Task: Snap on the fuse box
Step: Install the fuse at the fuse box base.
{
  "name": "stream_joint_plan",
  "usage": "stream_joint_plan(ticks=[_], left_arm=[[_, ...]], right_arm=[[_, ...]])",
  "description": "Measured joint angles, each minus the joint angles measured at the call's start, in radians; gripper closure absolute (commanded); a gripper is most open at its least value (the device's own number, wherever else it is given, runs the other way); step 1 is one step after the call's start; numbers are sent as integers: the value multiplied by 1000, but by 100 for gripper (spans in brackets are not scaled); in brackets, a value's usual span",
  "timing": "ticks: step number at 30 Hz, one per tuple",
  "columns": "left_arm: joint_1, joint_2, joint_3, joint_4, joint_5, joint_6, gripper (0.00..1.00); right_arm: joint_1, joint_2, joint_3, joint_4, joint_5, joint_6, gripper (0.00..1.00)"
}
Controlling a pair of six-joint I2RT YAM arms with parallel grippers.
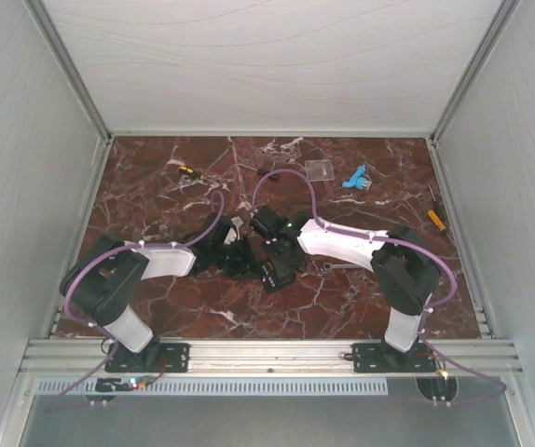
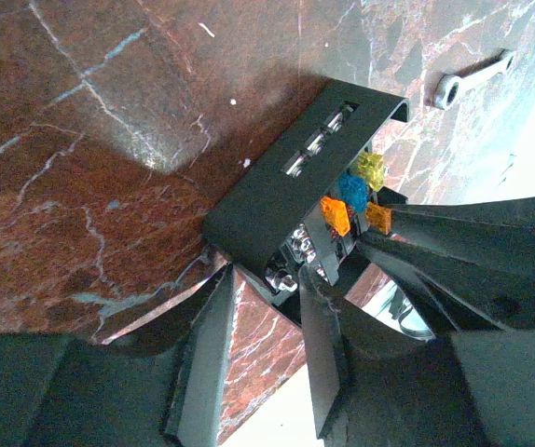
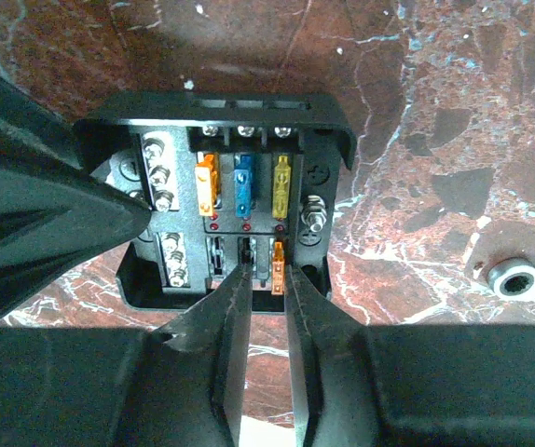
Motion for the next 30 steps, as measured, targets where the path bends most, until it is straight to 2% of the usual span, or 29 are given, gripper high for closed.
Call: stream_joint_plan(ticks=[5,12,30], left_arm=[[0,-3,0,0,0,0,64],[0,-4,-1,0,0,0,63],[0,-4,-1,0,0,0,63]], right_arm=[[-11,-26,0,-3,-20,2,80],[-55,-86,0,2,-49,16,85],[-72,-45,-4,5,-103,26,96]])
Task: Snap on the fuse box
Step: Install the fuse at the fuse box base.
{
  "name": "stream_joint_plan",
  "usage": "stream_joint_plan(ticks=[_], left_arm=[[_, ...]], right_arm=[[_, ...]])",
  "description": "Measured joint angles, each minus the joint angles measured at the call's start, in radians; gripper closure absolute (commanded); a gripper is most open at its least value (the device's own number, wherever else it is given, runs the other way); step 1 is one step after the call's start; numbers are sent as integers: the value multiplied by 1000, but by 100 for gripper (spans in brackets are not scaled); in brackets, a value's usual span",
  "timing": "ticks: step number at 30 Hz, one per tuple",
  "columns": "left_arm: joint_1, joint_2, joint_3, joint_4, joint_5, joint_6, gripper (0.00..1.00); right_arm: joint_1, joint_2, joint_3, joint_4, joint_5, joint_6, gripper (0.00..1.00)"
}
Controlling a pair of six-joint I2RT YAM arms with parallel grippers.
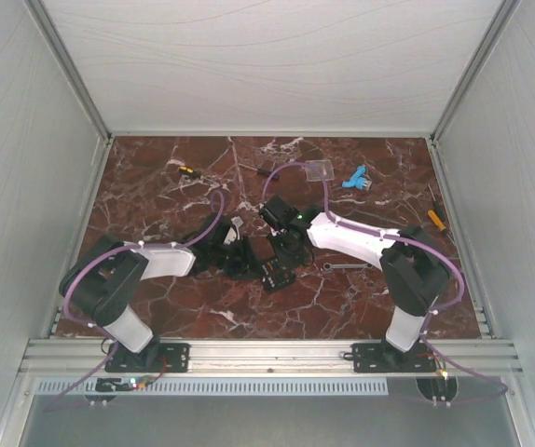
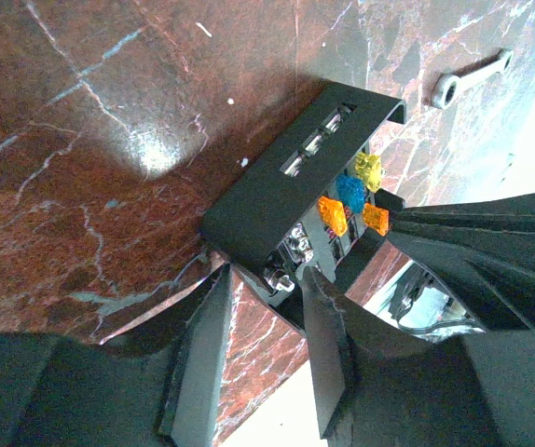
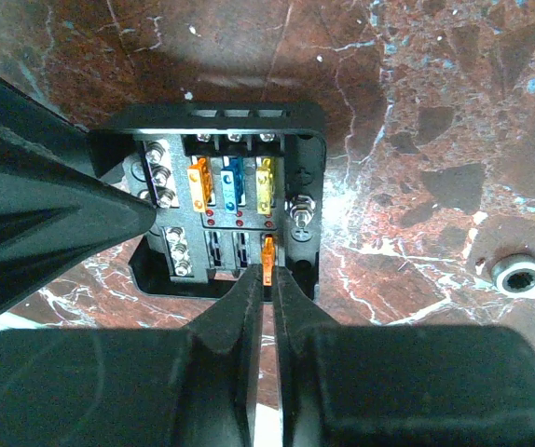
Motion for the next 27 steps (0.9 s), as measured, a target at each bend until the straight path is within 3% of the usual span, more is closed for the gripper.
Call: stream_joint_plan(ticks=[4,27], left_arm=[[0,0,0,0,0,0,63],[0,0,0,0,0,0,63]], right_arm=[[0,7,-3,0,-2,0,100],[0,56,11,-35,-4,-1,100]])
